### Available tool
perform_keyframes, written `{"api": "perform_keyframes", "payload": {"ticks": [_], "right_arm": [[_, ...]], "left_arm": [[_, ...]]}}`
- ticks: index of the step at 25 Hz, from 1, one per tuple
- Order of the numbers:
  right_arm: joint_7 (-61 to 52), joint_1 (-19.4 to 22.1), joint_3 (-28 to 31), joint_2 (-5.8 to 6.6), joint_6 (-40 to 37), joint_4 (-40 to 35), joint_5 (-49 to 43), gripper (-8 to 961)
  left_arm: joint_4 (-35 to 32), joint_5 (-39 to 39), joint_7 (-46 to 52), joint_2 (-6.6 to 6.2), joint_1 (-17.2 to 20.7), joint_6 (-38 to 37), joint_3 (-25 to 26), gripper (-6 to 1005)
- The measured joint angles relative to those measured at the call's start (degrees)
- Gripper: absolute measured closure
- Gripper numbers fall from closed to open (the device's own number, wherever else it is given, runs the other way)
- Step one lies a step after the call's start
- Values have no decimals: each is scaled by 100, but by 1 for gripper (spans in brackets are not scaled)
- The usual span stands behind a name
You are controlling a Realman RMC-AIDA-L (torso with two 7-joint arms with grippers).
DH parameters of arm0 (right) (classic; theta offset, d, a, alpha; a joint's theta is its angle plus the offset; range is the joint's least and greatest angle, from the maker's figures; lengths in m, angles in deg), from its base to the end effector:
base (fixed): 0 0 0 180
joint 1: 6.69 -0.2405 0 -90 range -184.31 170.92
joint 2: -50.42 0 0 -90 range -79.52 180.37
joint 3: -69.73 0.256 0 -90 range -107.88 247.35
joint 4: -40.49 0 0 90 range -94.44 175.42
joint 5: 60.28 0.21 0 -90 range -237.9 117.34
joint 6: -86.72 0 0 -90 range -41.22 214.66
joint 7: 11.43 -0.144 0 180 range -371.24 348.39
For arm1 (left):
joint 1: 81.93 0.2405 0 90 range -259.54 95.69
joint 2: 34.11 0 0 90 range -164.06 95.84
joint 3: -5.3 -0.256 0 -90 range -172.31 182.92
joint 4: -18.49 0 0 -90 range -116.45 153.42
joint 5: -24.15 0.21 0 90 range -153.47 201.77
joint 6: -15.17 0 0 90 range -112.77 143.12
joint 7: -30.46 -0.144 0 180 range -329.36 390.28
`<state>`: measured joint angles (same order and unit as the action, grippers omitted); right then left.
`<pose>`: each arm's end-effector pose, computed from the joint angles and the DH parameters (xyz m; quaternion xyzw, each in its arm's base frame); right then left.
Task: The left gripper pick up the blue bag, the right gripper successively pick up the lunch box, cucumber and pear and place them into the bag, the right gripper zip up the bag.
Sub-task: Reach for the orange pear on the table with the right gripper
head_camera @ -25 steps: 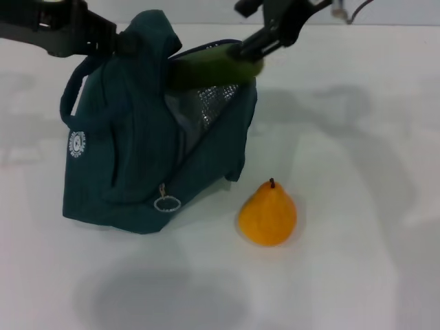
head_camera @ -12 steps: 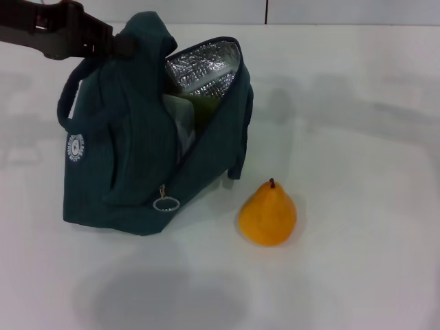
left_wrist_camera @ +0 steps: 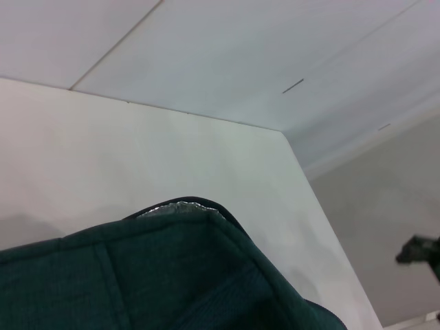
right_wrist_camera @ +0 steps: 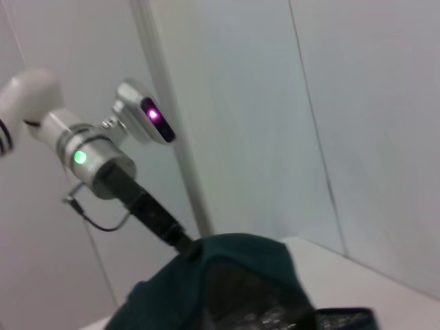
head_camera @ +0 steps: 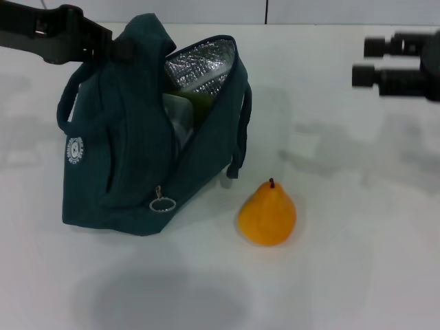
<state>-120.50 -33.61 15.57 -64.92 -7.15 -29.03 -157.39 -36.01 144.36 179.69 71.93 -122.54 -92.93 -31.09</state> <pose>0.1682 0.3440 0.0854 -0.9378 0.1763 0.2768 0.1133 -0.2005 0.3712 0.1335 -0.8172 -0.5482 -0.1766 0.0218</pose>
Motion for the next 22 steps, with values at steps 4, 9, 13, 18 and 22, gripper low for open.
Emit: {"api": "perform_keyframes", "payload": {"ticks": [4,9,13,18,22], "right_arm": [[596,105,-88,8,-229,709,69,285],[1778,101,-603,5,-177,1555,69,287],[2748,63,-1122,-42,317,2278,157,288],[3668,-4,-1590,-56,846,2961,708,288],[4033,-49,-1697,-63,901,3193,1080,289]], "left_arm": [[0,2,1,2,10,-5,0,955],[0,2,-8,8,15,-8,0,955],[0,2,-12,14,19,-9,0,955],[0,2,-21,14,20,-9,0,955],[0,3,-29,20,19,-9,0,955]]}}
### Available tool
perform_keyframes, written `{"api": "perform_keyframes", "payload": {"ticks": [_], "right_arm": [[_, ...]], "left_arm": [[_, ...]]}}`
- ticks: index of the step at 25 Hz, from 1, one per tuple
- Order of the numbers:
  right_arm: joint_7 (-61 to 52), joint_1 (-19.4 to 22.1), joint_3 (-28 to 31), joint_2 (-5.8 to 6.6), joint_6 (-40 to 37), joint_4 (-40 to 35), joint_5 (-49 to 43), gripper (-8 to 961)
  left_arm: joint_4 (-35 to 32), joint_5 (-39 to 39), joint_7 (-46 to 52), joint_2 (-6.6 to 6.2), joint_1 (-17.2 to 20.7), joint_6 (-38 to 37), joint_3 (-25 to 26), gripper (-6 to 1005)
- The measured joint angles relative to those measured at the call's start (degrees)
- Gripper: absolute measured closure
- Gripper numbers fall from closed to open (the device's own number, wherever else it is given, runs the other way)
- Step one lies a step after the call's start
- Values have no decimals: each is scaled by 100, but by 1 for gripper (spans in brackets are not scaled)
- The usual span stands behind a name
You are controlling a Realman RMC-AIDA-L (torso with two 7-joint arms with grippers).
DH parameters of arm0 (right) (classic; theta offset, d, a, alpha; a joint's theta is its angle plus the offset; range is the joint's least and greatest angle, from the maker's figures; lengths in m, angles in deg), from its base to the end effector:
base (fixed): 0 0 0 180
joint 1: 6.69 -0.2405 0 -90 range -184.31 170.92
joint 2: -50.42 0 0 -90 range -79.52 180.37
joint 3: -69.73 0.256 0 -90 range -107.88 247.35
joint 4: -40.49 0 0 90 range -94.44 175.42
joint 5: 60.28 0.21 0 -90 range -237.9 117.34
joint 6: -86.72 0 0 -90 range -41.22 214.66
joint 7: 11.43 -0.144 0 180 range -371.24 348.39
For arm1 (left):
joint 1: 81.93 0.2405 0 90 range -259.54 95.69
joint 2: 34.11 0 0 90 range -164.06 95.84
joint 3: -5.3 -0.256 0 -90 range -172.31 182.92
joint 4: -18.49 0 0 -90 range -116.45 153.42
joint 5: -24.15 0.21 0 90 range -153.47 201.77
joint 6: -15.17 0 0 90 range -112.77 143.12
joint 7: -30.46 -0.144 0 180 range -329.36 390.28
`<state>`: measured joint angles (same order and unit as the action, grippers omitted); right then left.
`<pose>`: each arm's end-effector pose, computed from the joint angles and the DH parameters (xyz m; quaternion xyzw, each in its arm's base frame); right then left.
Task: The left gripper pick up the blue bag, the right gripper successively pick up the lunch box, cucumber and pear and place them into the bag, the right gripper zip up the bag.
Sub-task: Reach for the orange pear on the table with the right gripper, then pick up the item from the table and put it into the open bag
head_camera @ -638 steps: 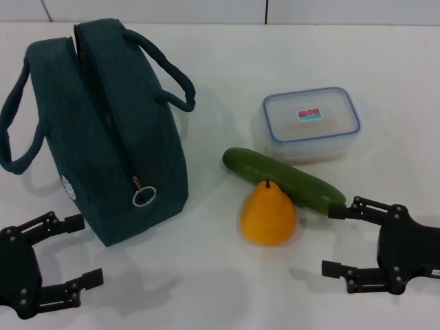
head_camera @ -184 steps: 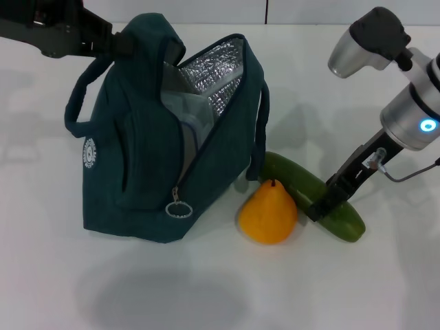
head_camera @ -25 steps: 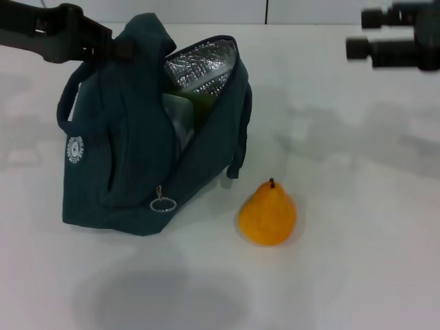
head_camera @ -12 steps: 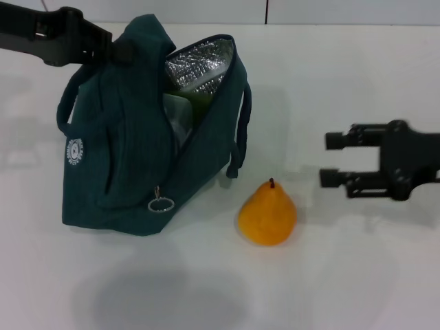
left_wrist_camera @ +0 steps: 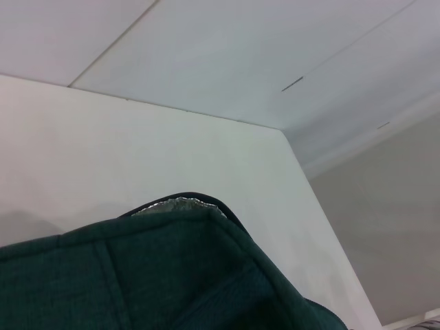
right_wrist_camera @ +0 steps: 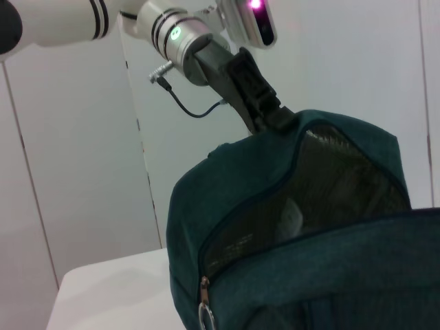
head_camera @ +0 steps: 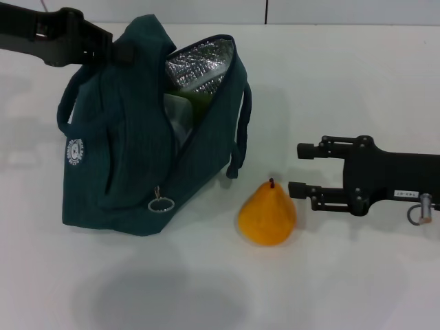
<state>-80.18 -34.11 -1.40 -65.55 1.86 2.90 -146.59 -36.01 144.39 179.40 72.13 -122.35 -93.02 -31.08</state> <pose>0.2224 0.3203 -0.0266 -0.9526 0.0835 0.2806 0.0826 -0.2014 0.3701 0.1320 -0.8176 -0.5477 -0.1765 0.0203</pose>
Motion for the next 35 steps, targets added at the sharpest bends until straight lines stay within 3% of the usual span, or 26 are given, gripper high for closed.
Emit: {"api": "perform_keyframes", "payload": {"ticks": [12,17,31,35], "right_arm": [[95,-378,-900,-22,621,404,406,290],[155,-376,-927,-21,707,416,525,291],[160,-483,-1219,-21,988,436,548,627],[161,-484,-1219,-20,988,433,548,801]], "left_arm": [[0,-2,-8,2,-27,0,0,955],[0,-4,-21,0,-19,0,0,955],[0,-9,-59,-17,-47,0,0,955],[0,-10,-66,-18,-33,0,0,955]]}}
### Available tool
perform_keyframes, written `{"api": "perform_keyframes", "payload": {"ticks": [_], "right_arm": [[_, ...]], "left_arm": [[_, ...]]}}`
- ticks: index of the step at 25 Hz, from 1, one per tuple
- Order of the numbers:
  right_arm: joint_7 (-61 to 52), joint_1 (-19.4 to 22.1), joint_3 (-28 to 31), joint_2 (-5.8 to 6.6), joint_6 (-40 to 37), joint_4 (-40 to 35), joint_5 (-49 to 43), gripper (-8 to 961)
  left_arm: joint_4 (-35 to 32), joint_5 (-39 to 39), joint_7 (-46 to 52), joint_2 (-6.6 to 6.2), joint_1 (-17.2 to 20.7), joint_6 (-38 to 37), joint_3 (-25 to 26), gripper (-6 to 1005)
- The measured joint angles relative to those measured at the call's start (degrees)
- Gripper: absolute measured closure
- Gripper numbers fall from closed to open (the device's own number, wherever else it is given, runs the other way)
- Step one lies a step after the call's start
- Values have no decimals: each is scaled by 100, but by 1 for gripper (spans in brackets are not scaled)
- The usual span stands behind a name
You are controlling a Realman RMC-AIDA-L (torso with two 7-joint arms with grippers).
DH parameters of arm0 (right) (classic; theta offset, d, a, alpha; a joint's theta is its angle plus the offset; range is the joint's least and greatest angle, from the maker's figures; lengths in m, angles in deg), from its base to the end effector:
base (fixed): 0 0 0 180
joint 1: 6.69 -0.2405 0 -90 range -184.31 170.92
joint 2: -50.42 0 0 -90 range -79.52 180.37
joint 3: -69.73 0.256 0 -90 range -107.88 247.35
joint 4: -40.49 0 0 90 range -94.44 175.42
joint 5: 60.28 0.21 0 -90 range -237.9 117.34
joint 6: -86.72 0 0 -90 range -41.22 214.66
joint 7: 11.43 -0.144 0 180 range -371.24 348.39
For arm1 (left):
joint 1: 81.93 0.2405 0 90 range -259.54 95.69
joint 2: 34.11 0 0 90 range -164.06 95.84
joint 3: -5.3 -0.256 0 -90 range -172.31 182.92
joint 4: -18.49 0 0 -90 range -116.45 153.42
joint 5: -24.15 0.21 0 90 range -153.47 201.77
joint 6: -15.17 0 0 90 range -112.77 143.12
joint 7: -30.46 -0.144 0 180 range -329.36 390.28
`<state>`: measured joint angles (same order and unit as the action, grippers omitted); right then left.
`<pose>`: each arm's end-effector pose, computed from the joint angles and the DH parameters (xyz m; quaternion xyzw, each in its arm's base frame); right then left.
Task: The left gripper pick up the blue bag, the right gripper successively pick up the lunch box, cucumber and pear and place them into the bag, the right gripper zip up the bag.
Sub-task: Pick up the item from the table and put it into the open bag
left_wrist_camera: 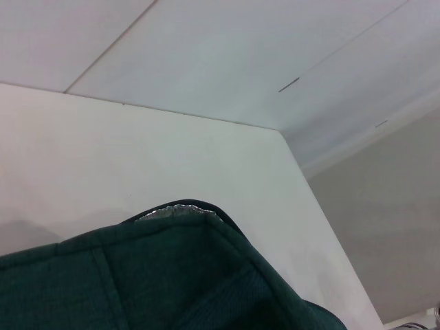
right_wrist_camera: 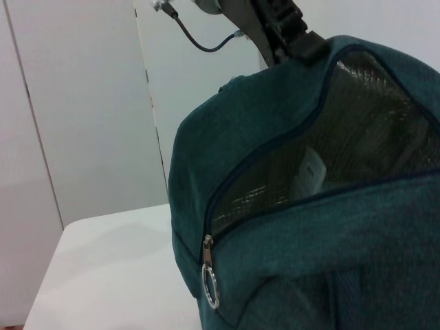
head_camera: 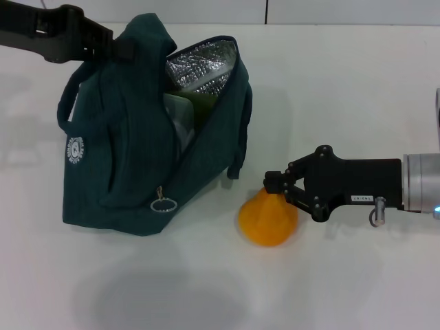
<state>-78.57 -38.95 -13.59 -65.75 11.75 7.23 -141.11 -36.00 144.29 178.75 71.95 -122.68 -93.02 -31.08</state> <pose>0.2076 0.3310 -0.0646 -0.9669 0.0717 0.2347 0.0701 -0.1994 0.3715 0.1333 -0.8225 -0.5402 -0.1768 0.0219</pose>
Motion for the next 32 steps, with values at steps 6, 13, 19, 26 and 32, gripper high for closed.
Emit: {"api": "perform_keyframes", "payload": {"ticks": [6,13,19,26,32], "right_arm": [[0,48,27,11,-44,-62,12,924],[-58,329,753,109,-910,-347,454,910],[-397,284,2041,104,-1859,-394,488,898],[-533,-476,2130,62,-1526,-230,749,883],[-564,-1237,1821,19,-853,16,820,871]], "left_arm": [[0,0,-2,7,15,0,0,955],[0,-9,-1,-15,80,-7,0,955],[41,-92,6,-20,95,-24,8,955],[62,-92,0,-10,89,-13,9,955],[70,-92,-2,17,75,31,9,955]]}}
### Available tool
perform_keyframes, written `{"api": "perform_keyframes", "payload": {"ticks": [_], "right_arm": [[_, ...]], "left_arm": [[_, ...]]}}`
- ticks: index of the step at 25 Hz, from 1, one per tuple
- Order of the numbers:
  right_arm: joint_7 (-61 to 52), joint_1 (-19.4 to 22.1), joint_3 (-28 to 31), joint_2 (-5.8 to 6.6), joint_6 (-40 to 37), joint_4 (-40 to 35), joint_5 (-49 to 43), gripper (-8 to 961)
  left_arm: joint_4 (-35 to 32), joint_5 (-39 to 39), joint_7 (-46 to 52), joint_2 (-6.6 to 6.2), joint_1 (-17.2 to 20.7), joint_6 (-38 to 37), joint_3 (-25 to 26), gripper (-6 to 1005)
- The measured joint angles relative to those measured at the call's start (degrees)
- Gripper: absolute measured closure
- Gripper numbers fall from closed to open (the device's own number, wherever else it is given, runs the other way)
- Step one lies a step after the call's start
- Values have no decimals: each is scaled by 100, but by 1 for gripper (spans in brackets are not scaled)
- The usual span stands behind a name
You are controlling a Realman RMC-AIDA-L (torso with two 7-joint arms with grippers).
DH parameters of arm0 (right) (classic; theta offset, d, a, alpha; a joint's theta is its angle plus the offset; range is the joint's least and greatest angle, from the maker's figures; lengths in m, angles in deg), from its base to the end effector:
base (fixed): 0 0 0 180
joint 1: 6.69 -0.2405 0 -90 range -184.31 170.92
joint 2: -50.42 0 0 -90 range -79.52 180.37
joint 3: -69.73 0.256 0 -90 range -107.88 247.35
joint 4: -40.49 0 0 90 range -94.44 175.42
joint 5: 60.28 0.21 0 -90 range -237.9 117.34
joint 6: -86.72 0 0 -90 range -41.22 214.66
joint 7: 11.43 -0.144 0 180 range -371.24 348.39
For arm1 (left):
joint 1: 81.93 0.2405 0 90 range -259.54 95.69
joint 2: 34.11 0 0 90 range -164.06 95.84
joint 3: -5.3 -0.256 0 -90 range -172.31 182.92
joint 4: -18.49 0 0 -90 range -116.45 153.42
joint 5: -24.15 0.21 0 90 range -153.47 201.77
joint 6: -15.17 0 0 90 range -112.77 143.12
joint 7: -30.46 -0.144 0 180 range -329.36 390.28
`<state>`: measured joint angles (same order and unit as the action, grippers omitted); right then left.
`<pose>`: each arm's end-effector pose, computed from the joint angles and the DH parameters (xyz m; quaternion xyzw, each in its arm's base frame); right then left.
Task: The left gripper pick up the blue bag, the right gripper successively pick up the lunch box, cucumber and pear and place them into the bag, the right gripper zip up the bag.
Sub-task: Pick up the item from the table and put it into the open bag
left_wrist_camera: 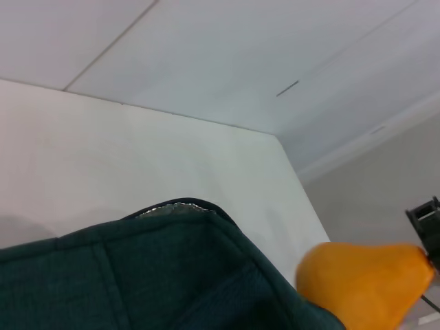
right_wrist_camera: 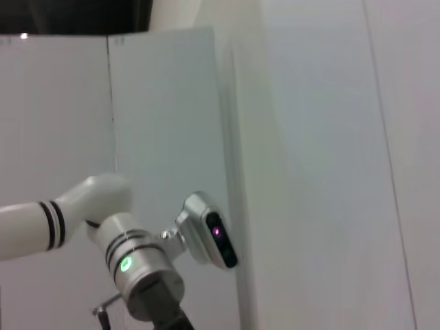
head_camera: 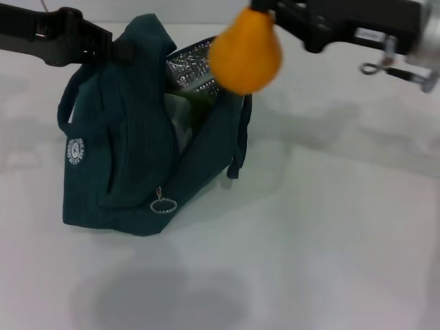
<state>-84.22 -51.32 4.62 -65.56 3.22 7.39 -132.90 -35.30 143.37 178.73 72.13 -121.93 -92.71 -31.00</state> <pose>0.1105 0.3930 0.0045 -0.9007 0.0442 0.4205 0.1001 -0.2033 0.3693 0.1314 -0.8165 -0.5463 -0.1859 0.0173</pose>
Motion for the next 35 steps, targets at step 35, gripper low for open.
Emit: {"api": "perform_keyframes", "payload": {"ticks": [35], "right_arm": [[1650,-602,-2785,-21,2348,-51,1840,800]], "left_arm": [[132,-33,0,-15,-12,163,-8,955]]}}
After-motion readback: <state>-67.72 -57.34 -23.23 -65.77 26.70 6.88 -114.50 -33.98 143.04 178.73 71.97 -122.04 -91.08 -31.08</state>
